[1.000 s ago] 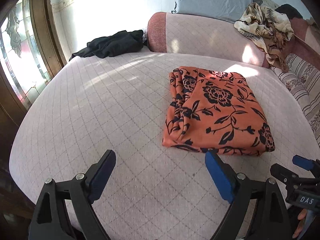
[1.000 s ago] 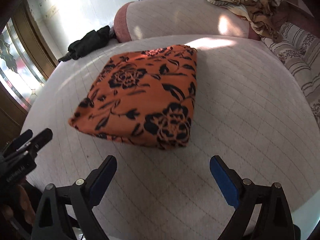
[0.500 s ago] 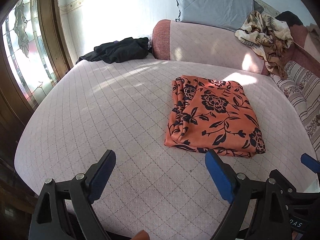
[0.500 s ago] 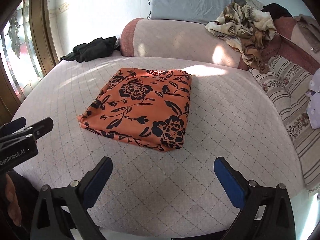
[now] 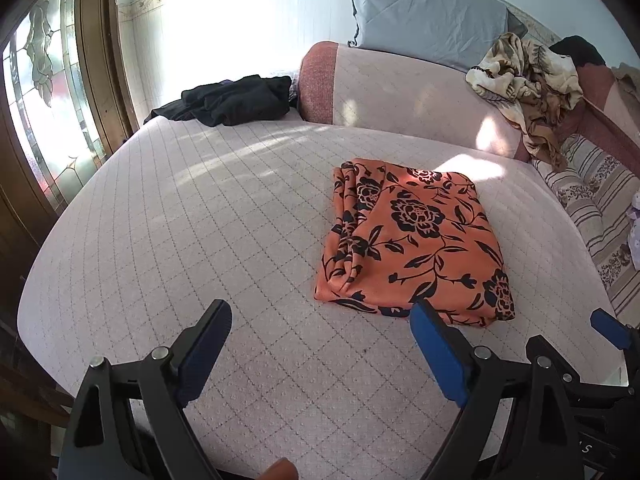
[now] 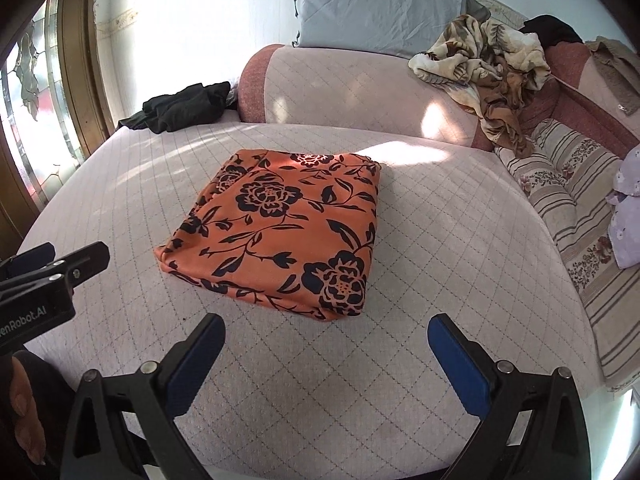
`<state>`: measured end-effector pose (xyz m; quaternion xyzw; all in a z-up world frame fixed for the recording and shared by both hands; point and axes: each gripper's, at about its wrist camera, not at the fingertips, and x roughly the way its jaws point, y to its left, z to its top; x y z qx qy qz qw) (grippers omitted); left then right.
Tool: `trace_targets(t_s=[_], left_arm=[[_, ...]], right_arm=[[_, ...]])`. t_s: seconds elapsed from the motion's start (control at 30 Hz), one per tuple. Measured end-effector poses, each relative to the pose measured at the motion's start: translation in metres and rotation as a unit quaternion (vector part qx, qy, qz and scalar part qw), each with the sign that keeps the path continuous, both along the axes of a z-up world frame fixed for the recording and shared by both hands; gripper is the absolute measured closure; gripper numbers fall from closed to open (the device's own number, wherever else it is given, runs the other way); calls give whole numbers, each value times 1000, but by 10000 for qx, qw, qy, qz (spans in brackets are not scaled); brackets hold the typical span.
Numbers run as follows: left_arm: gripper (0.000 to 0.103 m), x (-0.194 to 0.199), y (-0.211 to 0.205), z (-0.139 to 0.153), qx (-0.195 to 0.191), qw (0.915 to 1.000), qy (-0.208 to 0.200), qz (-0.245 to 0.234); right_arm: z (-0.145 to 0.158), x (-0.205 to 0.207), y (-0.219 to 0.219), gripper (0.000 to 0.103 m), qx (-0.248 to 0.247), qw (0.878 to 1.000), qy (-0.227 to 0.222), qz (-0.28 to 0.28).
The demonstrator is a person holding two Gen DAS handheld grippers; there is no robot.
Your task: Fold small clothes
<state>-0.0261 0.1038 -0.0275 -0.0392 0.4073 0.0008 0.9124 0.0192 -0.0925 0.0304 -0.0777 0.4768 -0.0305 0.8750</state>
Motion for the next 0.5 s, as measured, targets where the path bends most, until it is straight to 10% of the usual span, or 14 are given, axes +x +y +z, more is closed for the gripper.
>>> trace_targets(t_s=[0.5], left_arm=[[12,5,-5,-1,84,9999,-48,-27]], right_arm=[[4,12,-10,1,32,9986,-188,-492]])
